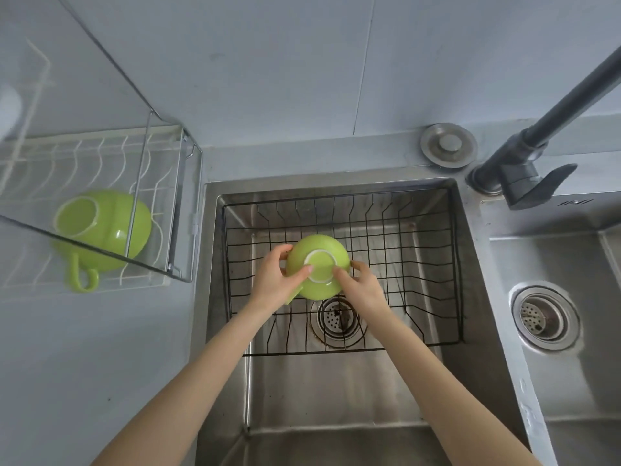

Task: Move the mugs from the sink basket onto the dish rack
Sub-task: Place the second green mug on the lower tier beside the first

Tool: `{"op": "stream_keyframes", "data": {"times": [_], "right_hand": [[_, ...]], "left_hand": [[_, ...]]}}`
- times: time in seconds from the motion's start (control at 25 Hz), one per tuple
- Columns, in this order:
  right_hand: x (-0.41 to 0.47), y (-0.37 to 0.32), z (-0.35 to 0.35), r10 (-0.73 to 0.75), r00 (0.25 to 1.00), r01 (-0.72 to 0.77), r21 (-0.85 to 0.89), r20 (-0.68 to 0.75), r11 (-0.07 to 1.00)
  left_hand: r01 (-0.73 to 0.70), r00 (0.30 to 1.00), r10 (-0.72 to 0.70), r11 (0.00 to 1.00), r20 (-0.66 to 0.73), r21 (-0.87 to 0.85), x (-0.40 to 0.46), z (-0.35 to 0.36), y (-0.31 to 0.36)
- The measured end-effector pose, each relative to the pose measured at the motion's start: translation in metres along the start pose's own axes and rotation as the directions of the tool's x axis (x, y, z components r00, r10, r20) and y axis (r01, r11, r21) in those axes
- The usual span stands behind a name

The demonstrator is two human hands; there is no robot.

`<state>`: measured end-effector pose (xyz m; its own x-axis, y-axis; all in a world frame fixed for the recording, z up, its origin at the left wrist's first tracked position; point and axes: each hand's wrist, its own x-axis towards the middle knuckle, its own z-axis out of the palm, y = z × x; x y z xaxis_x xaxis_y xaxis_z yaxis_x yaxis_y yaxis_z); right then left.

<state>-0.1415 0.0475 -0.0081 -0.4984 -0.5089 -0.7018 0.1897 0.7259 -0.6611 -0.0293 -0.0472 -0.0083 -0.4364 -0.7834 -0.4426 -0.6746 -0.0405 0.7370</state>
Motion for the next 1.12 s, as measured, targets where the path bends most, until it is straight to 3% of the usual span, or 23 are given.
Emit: {"op": "stream_keyframes", "data": {"times": [0.16, 0.36, 0.68, 1.12], "right_hand": [[-0.032, 0.004, -0.014, -0.05, 0.999, 0.05, -0.03, -0.004, 0.998], [-0.079, -0.002, -0.022, -0.188, 0.981, 0.18, -0.115, -0.054, 0.977], [-0.143, -0.015, 0.012, -0.344, 0.937, 0.327, -0.203, -0.055, 0.923], [-0.186, -0.037, 0.116, -0.44, 0.897, 0.42, -0.247, -0.032, 0.873]], "left_hand": [[-0.003, 0.998, 0.009, 0.996, 0.064, -0.091, -0.039, -0.004, 0.002], [-0.092, 0.987, 0.102, 0.992, 0.124, -0.083, -0.088, -0.017, 0.001], [-0.202, 0.963, 0.22, 0.972, 0.159, -0.118, -0.148, -0.073, -0.021], [-0.314, 0.949, 0.315, 0.949, -0.004, 0.037, -0.177, -0.159, -0.075]]}}
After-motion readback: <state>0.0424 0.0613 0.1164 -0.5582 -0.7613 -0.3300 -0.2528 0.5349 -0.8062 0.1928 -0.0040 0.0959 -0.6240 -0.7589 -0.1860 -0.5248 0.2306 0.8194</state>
